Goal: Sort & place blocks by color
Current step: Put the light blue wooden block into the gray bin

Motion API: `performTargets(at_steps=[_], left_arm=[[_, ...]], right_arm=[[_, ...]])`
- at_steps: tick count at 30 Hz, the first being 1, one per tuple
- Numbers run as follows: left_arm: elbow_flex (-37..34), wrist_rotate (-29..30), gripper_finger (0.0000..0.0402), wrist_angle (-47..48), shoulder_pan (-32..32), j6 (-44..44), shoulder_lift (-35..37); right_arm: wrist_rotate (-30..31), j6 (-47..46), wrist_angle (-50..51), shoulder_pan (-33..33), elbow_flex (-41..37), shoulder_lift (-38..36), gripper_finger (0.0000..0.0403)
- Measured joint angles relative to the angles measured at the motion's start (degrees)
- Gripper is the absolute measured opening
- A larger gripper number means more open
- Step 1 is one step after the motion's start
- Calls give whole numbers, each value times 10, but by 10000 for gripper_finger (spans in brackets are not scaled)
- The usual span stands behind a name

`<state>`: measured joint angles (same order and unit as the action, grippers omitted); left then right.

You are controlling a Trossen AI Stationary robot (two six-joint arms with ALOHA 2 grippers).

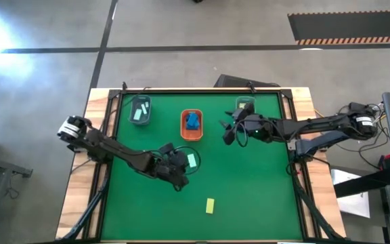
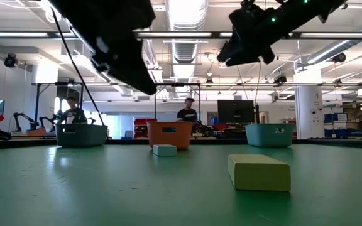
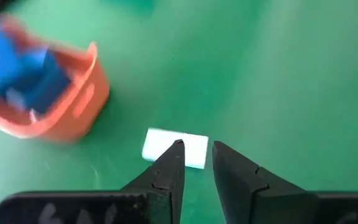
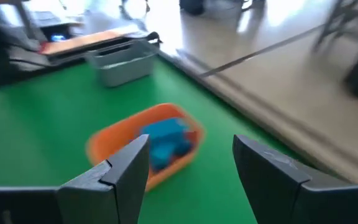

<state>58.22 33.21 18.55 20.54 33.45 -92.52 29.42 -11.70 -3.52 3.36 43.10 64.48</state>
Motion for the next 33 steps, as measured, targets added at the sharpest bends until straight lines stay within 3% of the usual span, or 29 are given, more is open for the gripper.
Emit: performTargets(at_steps=[4, 14, 22, 33], left_arm=[[-20, -2, 65, -3, 10, -129, 45], [-175, 0, 65, -124, 27, -209, 217], [-260, -4, 65, -149, 28, -239, 349], [-288, -6, 65, -169, 29, -332, 461]], right_arm=[[-45, -41, 0, -6, 27, 31, 219], [-39, -70, 14, -62, 152, 139, 219], [-27, -140, 163, -89, 264, 222, 219], [-6, -256, 349, -130, 378, 318, 219]])
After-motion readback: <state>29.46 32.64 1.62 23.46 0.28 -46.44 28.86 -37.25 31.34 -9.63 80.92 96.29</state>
